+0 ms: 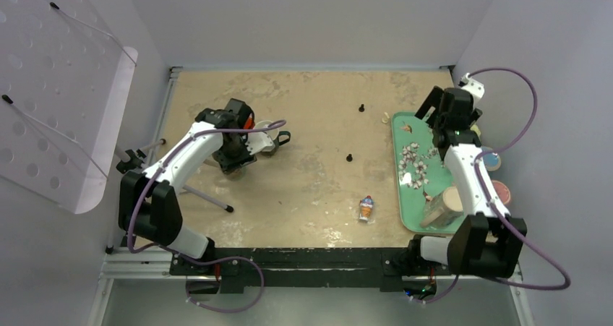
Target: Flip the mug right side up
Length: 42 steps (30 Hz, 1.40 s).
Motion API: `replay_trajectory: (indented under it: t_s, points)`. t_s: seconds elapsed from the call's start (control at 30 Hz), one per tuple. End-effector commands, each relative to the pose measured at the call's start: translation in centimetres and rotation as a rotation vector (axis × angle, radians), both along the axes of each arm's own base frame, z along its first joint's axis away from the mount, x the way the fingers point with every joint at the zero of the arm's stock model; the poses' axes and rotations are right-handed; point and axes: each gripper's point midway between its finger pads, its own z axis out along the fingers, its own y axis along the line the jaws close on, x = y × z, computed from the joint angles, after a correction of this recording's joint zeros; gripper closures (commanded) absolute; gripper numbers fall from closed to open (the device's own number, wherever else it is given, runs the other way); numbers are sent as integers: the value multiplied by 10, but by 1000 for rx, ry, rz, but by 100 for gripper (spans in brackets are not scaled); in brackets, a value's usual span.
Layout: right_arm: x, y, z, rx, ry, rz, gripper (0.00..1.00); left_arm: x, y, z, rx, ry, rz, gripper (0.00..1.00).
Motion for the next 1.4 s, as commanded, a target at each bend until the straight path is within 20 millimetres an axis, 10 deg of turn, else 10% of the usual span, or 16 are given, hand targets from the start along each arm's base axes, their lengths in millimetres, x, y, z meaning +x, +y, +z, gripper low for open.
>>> replay_trajectory:
  t_s: [0.0, 0.13, 0.53, 1.03, 1.37]
  points:
    - [38, -45, 30, -83, -12, -118, 1, 1, -4, 41, -63, -99, -1, 44]
    - [73, -71, 31, -123, 70, -150, 1, -9, -10, 61, -127, -132, -6, 38]
    - [131, -117, -49, -157, 392, -156, 1, -31, -32, 81, -314, -196, -18, 34]
    - [129, -111, -109, -97, 517, -36, 10, -32, -40, 89, -361, -198, -43, 34]
    - [134, -102, -101, -74, 498, 15, 54, -40, -44, 94, -393, -183, -50, 34]
